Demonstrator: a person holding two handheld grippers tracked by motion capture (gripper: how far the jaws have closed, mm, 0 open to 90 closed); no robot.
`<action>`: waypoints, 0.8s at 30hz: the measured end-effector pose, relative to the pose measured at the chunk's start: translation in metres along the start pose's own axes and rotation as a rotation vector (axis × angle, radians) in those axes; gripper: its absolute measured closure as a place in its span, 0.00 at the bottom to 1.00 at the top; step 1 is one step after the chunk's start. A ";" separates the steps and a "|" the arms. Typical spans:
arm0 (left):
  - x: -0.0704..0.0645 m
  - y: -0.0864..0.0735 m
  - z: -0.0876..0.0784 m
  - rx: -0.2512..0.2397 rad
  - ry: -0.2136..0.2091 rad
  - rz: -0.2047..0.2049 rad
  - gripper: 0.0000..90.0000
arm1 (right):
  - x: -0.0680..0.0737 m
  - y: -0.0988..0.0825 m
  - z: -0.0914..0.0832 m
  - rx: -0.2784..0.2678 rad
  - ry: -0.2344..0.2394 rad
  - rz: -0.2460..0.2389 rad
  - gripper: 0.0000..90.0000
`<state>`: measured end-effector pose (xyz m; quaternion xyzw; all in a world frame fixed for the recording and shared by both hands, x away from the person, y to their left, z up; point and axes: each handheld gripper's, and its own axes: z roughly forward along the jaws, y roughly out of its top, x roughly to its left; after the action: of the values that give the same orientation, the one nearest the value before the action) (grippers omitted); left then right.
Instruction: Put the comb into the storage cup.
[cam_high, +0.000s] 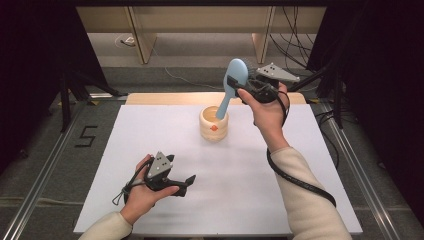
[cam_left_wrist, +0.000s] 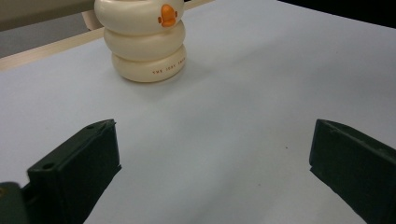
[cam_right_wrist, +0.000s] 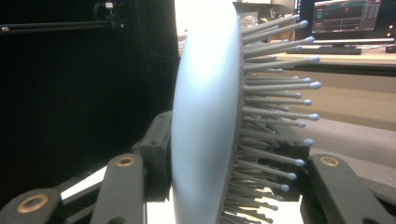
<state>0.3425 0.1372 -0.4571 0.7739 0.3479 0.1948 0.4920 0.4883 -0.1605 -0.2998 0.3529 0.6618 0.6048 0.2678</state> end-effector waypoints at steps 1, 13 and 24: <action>0.000 0.000 0.000 -0.001 -0.001 0.000 0.01 | 0.000 0.000 0.000 -0.001 0.000 0.003 0.57; 0.000 0.000 0.000 -0.001 0.000 0.001 0.01 | 0.000 -0.001 0.005 0.001 -0.005 0.008 0.57; 0.000 0.000 0.000 -0.002 0.000 0.000 0.01 | -0.001 -0.004 0.009 0.003 -0.013 0.014 0.57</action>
<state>0.3423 0.1372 -0.4568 0.7734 0.3476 0.1953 0.4929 0.4956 -0.1562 -0.3047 0.3620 0.6584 0.6034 0.2670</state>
